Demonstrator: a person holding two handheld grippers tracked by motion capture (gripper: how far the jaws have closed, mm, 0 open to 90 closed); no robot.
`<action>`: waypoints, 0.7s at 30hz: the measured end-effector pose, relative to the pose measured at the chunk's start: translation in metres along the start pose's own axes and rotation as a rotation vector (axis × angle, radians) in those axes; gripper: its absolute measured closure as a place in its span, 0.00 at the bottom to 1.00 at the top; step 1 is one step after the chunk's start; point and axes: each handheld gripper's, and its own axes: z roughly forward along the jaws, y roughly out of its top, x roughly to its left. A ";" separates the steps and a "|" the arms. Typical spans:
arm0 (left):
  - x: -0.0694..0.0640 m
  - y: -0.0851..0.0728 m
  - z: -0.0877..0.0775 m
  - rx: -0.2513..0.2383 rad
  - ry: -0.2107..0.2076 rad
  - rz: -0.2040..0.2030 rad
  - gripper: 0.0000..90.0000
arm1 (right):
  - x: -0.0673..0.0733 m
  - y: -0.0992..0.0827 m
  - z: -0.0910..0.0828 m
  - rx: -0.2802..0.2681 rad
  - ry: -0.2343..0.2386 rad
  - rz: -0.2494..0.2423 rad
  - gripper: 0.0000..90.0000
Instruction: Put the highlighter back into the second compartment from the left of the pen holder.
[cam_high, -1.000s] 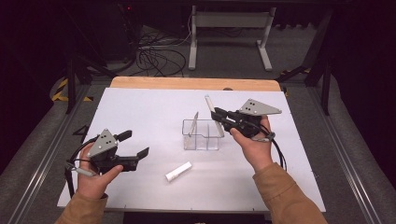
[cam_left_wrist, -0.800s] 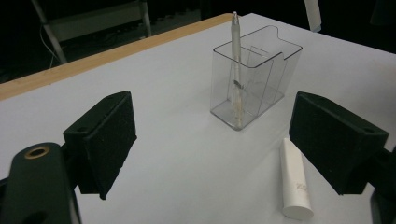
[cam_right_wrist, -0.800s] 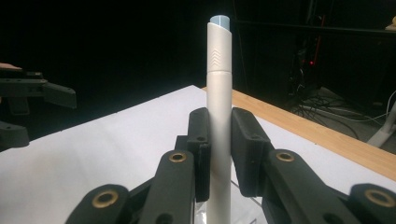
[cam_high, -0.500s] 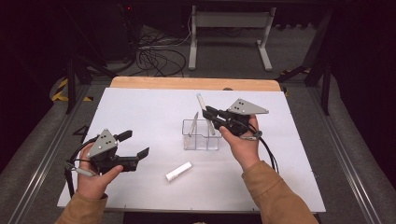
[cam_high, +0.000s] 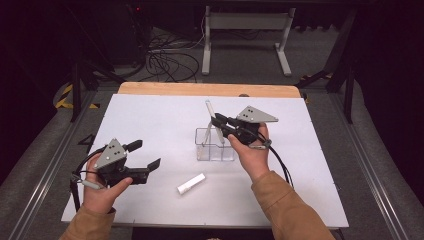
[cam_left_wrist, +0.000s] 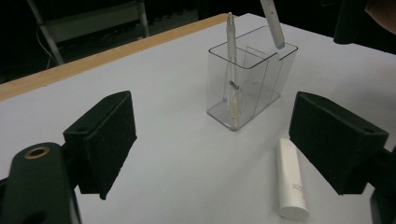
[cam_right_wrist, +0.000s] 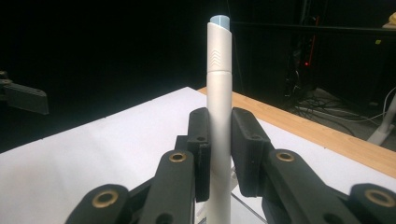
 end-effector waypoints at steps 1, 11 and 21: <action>0.000 0.000 0.000 0.001 0.000 0.000 0.17 | 0.000 0.000 0.001 0.000 -0.001 0.003 0.88; -0.001 -0.001 0.001 0.008 -0.005 0.005 0.17 | 0.001 -0.006 0.007 0.006 -0.011 -0.011 0.87; -0.003 -0.001 0.002 0.011 -0.007 0.009 0.17 | -0.003 -0.008 -0.011 -0.002 -0.045 -0.021 0.62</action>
